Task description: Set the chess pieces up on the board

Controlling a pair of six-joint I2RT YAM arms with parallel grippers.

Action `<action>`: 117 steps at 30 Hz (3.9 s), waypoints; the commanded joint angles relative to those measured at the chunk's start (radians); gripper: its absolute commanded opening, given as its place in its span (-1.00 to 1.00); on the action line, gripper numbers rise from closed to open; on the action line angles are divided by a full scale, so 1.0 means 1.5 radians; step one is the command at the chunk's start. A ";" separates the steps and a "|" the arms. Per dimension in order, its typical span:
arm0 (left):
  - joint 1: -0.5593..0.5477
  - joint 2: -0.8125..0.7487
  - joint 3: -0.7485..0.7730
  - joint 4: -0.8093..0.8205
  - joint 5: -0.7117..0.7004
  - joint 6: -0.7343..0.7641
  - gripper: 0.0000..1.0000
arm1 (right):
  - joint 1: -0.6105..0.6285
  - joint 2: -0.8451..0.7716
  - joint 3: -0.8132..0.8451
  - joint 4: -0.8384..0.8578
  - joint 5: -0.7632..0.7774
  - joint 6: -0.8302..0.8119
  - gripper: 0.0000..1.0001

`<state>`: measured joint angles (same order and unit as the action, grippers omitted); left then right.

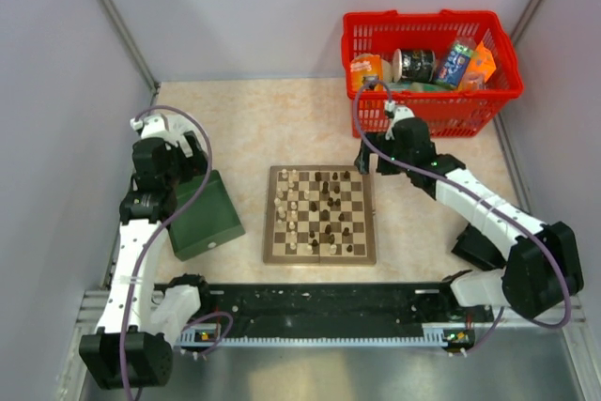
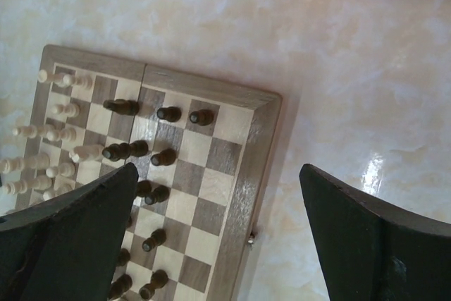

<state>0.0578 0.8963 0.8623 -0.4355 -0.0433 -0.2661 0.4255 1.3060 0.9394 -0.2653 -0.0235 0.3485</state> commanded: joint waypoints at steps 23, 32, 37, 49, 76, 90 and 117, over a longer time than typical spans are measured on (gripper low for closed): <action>-0.001 0.000 -0.002 -0.025 -0.038 0.031 0.98 | 0.115 0.047 0.039 -0.012 0.047 0.005 0.98; 0.000 0.007 -0.001 -0.032 -0.026 0.026 0.97 | 0.241 0.141 0.104 -0.067 0.161 -0.003 0.78; 0.000 0.009 -0.002 -0.031 -0.026 0.028 0.98 | 0.272 0.149 0.108 -0.067 0.139 0.012 0.57; 0.000 0.001 -0.006 -0.037 -0.038 0.029 0.97 | 0.304 0.155 0.106 -0.072 0.176 0.055 0.39; 0.000 -0.011 -0.007 -0.039 -0.051 0.030 0.97 | 0.200 0.163 0.202 -0.063 0.074 0.003 0.40; 0.000 -0.019 -0.009 -0.039 -0.059 0.032 0.97 | 0.227 0.305 0.321 -0.122 0.082 -0.030 0.15; 0.000 -0.008 -0.008 -0.040 -0.054 0.031 0.98 | 0.298 -0.111 -0.092 -0.195 0.041 0.185 0.04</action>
<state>0.0578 0.8864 0.8536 -0.5095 -0.1207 -0.2325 0.8452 1.1324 0.8112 -0.5549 0.0612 0.5625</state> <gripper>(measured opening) 0.987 0.526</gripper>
